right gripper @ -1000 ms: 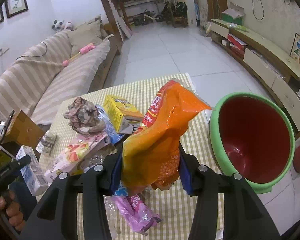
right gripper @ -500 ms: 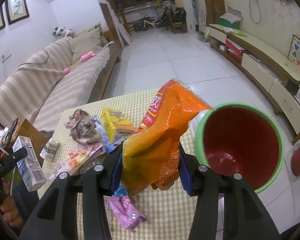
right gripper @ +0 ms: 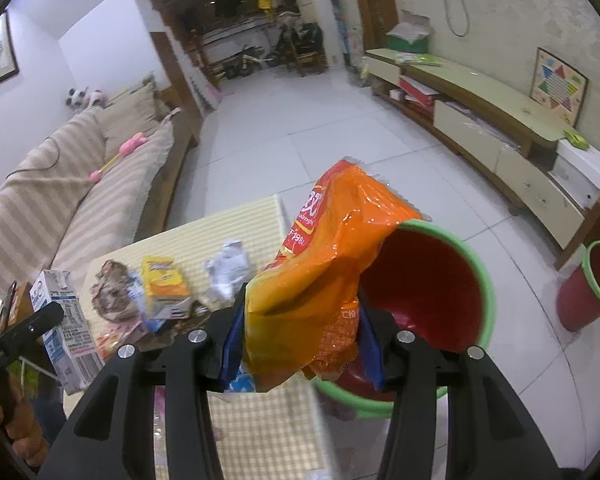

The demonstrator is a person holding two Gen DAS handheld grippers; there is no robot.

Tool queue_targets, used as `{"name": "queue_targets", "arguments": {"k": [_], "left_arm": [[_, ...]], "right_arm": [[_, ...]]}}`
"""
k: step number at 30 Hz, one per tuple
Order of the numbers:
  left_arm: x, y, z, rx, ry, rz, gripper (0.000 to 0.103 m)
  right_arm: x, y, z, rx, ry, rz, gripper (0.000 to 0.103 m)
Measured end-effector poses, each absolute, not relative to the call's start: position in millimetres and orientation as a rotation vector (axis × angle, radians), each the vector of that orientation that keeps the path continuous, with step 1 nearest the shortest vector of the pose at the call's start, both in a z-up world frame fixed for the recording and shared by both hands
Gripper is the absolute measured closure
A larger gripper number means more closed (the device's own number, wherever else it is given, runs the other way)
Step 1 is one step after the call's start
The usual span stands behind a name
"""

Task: Collect trash
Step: 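Carry the orange chip bag over the green bin and open the right tool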

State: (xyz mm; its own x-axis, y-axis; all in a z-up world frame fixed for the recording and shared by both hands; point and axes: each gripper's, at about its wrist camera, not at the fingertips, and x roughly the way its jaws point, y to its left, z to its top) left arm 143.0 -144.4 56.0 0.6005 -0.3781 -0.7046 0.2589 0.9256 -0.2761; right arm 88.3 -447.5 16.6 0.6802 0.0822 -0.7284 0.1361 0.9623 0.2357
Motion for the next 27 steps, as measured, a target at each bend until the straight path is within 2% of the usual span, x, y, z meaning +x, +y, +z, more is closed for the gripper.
{"name": "queue_targets", "arguments": {"k": [7,11,27], "left_arm": [[161.6,-216.4,57.9,-0.091,0.848,-0.517,0.04],[174.7,-250.0,54.1,-0.072,0.866,-0.572,0.04],[223.5,-329.4,21.2,-0.071,0.981,-0.627,0.04]], "right_arm": [[90.3,-488.5,13.3,0.273,0.832,-0.097,0.057],[95.0,-509.4,-4.9,0.367,0.874,-0.112,0.056],[114.1,-534.4,-24.9,0.417,0.956,-0.144,0.056]]}}
